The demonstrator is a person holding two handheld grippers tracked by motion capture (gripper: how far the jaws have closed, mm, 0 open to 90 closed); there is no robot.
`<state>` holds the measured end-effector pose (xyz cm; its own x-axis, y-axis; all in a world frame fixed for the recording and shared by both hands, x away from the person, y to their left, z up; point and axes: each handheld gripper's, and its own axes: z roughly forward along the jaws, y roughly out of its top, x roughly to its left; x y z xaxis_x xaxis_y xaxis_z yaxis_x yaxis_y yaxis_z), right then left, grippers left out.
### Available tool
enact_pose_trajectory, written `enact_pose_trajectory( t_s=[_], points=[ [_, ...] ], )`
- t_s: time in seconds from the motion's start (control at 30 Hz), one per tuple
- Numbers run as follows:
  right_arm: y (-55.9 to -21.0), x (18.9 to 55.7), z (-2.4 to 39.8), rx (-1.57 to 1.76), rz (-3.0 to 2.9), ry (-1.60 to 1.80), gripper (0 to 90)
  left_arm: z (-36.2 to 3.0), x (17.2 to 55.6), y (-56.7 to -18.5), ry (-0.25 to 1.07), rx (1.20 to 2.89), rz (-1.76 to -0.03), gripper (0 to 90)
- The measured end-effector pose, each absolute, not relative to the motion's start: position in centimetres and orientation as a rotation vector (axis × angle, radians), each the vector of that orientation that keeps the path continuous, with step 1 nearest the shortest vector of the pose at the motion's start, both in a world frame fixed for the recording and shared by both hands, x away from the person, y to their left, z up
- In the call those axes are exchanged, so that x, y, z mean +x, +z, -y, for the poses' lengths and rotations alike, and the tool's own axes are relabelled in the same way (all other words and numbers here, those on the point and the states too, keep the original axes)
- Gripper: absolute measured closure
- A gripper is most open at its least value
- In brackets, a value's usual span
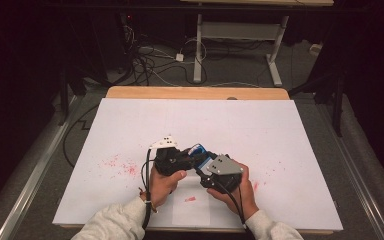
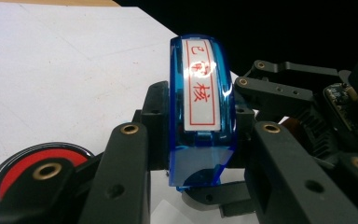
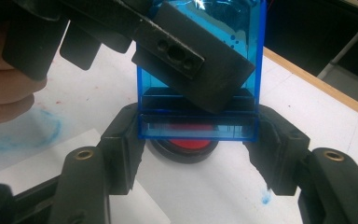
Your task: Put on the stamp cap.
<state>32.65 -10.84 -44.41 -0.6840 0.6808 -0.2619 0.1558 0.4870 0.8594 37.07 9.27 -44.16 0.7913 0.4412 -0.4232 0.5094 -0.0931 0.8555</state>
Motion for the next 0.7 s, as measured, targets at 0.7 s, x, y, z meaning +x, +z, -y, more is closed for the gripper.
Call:
enact_pose_trajectory(
  t_s=[0.7],
  points=[
    [-44.58, 32.28, 10.97, 0.632, -2.093, 1.164, 40.7, -9.3, 37.29, -44.76, -0.173, 1.661, -0.776, 67.7]
  ],
)
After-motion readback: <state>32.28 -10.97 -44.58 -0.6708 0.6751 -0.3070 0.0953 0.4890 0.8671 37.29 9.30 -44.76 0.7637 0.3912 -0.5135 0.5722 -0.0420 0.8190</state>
